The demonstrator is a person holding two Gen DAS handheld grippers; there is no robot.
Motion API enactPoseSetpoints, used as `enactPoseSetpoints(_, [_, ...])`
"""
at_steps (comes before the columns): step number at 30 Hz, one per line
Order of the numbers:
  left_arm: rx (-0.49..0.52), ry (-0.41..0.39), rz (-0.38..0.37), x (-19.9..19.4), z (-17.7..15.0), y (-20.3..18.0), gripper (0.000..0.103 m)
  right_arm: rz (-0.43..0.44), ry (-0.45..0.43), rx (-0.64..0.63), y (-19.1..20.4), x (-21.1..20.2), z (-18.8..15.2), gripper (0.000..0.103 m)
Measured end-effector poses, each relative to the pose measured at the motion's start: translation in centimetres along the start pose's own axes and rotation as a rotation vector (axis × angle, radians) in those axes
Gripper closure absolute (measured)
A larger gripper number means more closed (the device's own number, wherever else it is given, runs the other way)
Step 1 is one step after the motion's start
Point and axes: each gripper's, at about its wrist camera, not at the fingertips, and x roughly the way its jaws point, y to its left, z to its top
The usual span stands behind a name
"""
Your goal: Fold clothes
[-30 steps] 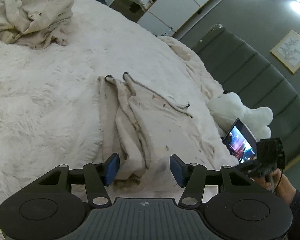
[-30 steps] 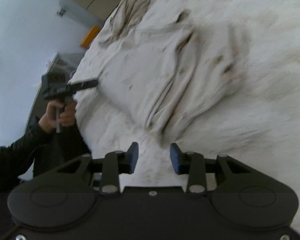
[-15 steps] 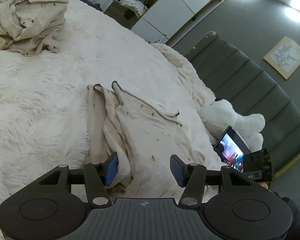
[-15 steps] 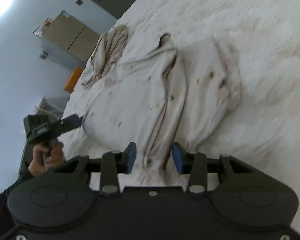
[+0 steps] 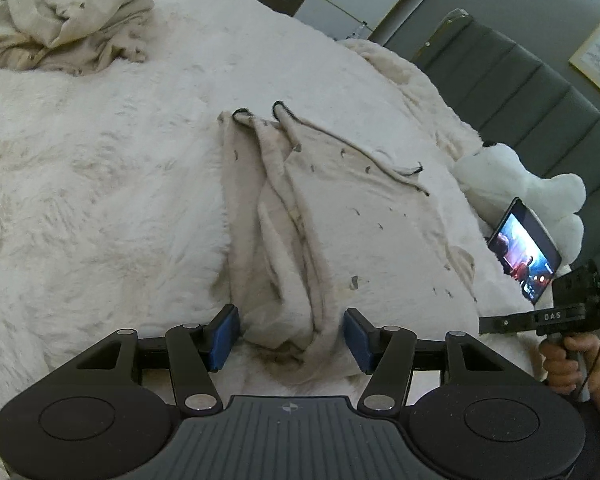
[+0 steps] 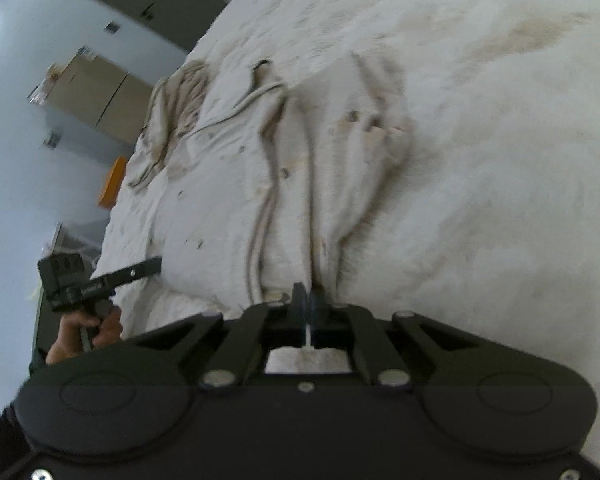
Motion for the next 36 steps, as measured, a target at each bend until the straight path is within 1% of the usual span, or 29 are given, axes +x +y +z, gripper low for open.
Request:
enactPoseSetpoints(1, [-0.001, -0.001, 0.0, -0.1, 0.0, 0.0, 0.05, -0.002, -0.008, 0.008, -0.2, -0.2, -0.1, 0.103])
enactPoseSetpoints(4, [0.001, -0.03, -0.007, -0.9, 0.2, -0.1, 0.053, 0.024, -0.092, 0.035, 0.2, -1.6, -0.4, 0.103])
enactPoseSetpoints(5, [0.006, -0.063, -0.017, -1.7, 0.4, -0.3, 0.054, 0.037, -0.119, 0.042, 0.4, -2.0, -0.5, 0.103])
enactPoseSetpoints(6, [0.01, -0.096, -0.027, -2.4, 0.6, -0.5, 0.054, 0.062, -0.17, 0.055, 0.6, -2.8, -0.7, 0.103])
enactPoseSetpoints(8, [0.029, -0.192, -0.066, -4.4, 0.8, -1.0, 0.054, 0.055, -0.241, 0.061, 1.1, -3.8, -1.0, 0.101])
enactPoseSetpoints(10, [0.079, -0.248, -0.094, -5.4, 0.6, -1.9, 0.054, 0.043, -0.3, 0.015, 2.3, -4.3, -1.3, 0.098])
enactPoseSetpoints(12, [0.125, -0.293, -0.114, -6.1, 0.5, -2.7, 0.054, -0.024, -0.347, -0.115, 5.6, -3.6, -1.9, 0.097])
enactPoseSetpoints(13, [0.151, -0.287, -0.108, -5.8, 0.4, -3.2, 0.055, -0.068, -0.355, -0.192, 7.3, -2.8, -2.3, 0.096])
enactPoseSetpoints(14, [0.196, -0.266, -0.096, -5.1, 0.2, -3.9, 0.064, -0.109, -0.353, -0.262, 8.8, -1.9, -2.8, 0.096])
enactPoseSetpoints(15, [0.23, -0.247, -0.082, -4.5, 0.0, -4.4, 0.069, -0.171, -0.347, -0.36, 10.8, -0.4, -3.5, 0.096])
enactPoseSetpoints(17, [0.298, -0.238, -0.036, -3.3, -0.3, -5.7, 0.079, -0.308, -0.335, -0.531, 14.0, 2.6, -5.1, 0.101])
enactPoseSetpoints(19, [0.346, -0.226, 0.007, -2.3, -0.5, -6.4, 0.083, -0.385, -0.337, -0.656, 15.9, 4.9, -6.3, 0.101])
enactPoseSetpoints(20, [0.367, -0.208, 0.041, -1.6, -0.6, -6.6, 0.083, -0.42, -0.341, -0.72, 16.8, 6.2, -6.8, 0.101])
enactPoseSetpoints(21, [0.38, -0.191, 0.067, -1.0, -0.6, -6.6, 0.083, -0.483, -0.339, -0.823, 17.9, 8.4, -7.7, 0.101])
enactPoseSetpoints(22, [0.373, -0.165, 0.093, -0.4, -0.6, -6.3, 0.084, -0.503, -0.329, -0.845, 18.0, 9.0, -7.8, 0.101])
enactPoseSetpoints(23, [0.351, -0.135, 0.131, 0.4, -0.5, -5.6, 0.087, -0.543, -0.295, -0.877, 17.8, 10.3, -8.0, 0.102])
enactPoseSetpoints(24, [0.324, -0.12, 0.154, 0.8, -0.4, -4.9, 0.091, -0.575, -0.279, -0.871, 17.1, 10.6, -7.7, 0.102])
enactPoseSetpoints(25, [0.284, -0.111, 0.167, 1.0, -0.1, -4.2, 0.102, -0.606, -0.264, -0.866, 16.5, 10.9, -7.5, 0.103])
enactPoseSetpoints(26, [0.232, -0.109, 0.181, 1.1, 0.2, -3.3, 0.102, -0.639, -0.25, -0.858, 15.9, 11.1, -7.2, 0.103])
enactPoseSetpoints(27, [0.206, -0.119, 0.188, 0.9, 0.4, -3.0, 0.102, -0.686, -0.253, -0.835, 15.5, 11.1, -6.5, 0.103])
enactPoseSetpoints(28, [0.176, -0.143, 0.206, 0.5, 0.6, -2.7, 0.101, -0.727, -0.257, -0.801, 14.8, 10.5, -5.9, 0.103])
enactPoseSetpoints(29, [0.153, -0.186, 0.229, -0.3, 0.8, -2.6, 0.1, -0.737, -0.267, -0.769, 14.6, 10.0, -5.5, 0.103])
enactPoseSetpoints(30, [0.146, -0.224, 0.227, -1.0, 0.8, -2.7, 0.1, -0.718, -0.297, -0.719, 14.4, 9.0, -5.0, 0.103])
enactPoseSetpoints(31, [0.139, -0.269, 0.187, -1.9, 0.8, -2.9, 0.1, -0.681, -0.33, -0.689, 14.5, 8.0, -4.9, 0.102])
enactPoseSetpoints(32, [0.137, -0.328, 0.113, -2.9, 0.7, -3.3, 0.098, -0.645, -0.361, -0.662, 14.6, 7.1, -4.9, 0.1])
enactPoseSetpoints(33, [0.145, -0.36, 0.062, -3.4, 0.6, -3.6, 0.094, -0.621, -0.379, -0.664, 14.9, 6.9, -5.2, 0.097])
enactPoseSetpoints(34, [0.162, -0.368, 0.042, -3.4, 0.5, -4.0, 0.08, -0.596, -0.396, -0.667, 15.3, 6.6, -5.5, 0.094])
enactPoseSetpoints(35, [0.189, -0.367, 0.027, -3.2, 0.2, -4.6, 0.069, -0.571, -0.412, -0.67, 15.6, 6.4, -5.7, 0.093])
enactPoseSetpoints(36, [0.209, -0.361, 0.017, -3.0, -0.1, -5.0, 0.069, -0.552, -0.403, -0.68, 15.9, 6.7, -5.9, 0.093])
